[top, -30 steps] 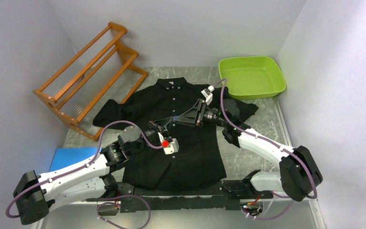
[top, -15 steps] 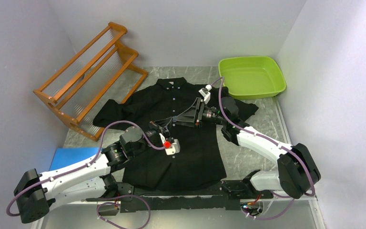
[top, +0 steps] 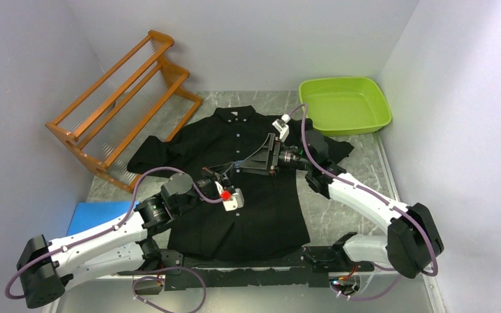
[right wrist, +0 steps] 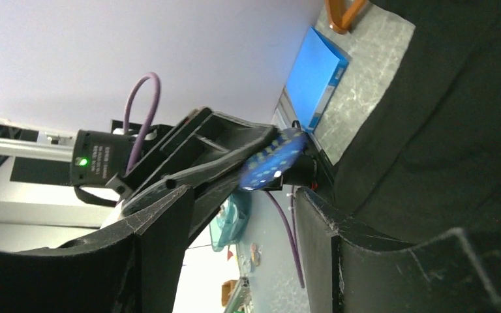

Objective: Pin the brooch onto the clothing
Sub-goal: Adjust the brooch.

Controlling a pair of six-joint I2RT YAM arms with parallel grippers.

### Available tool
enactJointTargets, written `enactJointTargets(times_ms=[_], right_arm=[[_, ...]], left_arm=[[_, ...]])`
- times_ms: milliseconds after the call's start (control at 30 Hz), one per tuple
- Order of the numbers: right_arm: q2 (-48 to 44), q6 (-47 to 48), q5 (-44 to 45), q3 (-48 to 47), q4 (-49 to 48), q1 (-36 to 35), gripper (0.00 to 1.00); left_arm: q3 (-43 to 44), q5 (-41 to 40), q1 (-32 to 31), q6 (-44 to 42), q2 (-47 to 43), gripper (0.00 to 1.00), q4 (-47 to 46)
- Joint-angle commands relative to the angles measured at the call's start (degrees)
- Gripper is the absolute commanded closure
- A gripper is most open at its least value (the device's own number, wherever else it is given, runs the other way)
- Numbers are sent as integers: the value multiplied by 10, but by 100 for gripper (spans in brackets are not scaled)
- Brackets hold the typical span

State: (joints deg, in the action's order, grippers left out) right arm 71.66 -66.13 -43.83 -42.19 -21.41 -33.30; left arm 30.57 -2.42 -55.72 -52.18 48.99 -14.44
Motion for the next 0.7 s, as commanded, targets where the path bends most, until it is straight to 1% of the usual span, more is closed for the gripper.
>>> enactJointTargets(times_ms=[0, 67, 133, 200, 233, 367, 567, 633, 667], right_arm=[[-41, 20, 4, -32, -11, -1, 40], [-40, 6, -1, -35, -20, -1, 45], [-35, 1, -5, -42, -7, -1, 48], [-27, -2, -8, -44, -2, -1, 56], [-24, -2, -7, -44, 2, -1, 57], [-11, -5, -8, -38, 6, -1, 56], [1, -6, -9, -32, 1, -1, 49], [7, -8, -9, -32, -5, -1, 49], [9, -13, -9, -31, -14, -1, 50]], left_arm=[[37, -3, -3, 57, -10, 97, 40], [33, -7, -3, 60, -11, 97, 37], [26, -6, -3, 59, -11, 97, 29], [23, -7, -3, 61, -10, 97, 28], [23, -7, -3, 62, -10, 97, 26], [22, -9, -3, 58, -4, 97, 19], [22, -14, -3, 47, 3, 97, 15], [23, -10, -3, 45, 6, 97, 16], [23, -8, -3, 44, 7, 97, 17]])
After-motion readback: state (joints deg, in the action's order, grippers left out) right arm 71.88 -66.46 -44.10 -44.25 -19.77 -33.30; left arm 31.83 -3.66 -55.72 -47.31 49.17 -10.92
